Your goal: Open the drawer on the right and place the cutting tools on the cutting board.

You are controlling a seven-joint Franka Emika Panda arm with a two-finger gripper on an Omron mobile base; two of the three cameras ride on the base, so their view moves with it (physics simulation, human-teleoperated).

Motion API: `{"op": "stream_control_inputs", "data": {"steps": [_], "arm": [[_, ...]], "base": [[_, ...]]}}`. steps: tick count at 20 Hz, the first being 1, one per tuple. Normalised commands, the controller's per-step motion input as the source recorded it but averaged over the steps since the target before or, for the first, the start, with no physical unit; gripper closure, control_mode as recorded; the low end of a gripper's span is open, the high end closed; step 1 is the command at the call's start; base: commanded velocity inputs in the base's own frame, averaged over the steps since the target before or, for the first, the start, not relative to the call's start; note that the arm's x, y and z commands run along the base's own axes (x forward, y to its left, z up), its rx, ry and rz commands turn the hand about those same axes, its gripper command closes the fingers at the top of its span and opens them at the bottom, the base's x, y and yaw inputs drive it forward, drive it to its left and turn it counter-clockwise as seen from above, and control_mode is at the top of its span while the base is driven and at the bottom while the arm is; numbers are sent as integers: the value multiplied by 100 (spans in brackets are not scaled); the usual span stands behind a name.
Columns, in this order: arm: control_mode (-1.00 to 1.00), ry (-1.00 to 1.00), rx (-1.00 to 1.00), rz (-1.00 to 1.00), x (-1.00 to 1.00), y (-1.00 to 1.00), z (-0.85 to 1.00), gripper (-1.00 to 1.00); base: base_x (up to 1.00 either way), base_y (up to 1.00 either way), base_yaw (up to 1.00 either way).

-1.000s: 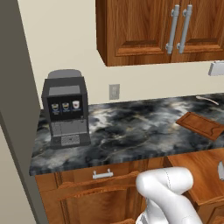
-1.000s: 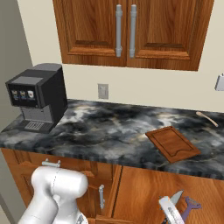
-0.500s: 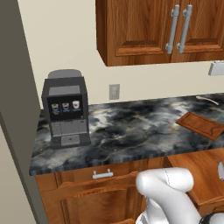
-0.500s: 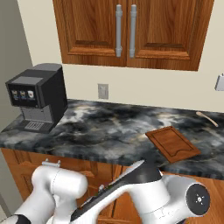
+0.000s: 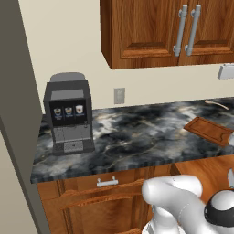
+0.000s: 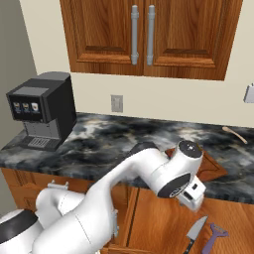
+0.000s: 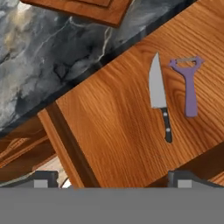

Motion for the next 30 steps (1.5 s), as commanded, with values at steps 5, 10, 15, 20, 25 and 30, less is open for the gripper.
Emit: {"op": "stream_control_inputs", "data": {"steps": [5, 10, 15, 20, 25, 30], "arm": [[-100, 40, 0, 0, 24, -7, -44, -100], [-100, 26, 0, 0, 2, -18, -47, -100], [-100, 10, 0, 0, 0, -20, -33, -100], [-100, 2, 6, 0, 0, -14, -29, -100], [-100, 0, 8, 0, 0, -19, -42, -100], [-100, -1, 2, 0, 0, -11, -47, -100]], "base": [[0, 0, 0], [0, 0, 0], [0, 0, 0], [0, 0, 0], [0, 0, 0], [0, 0, 0]]}}
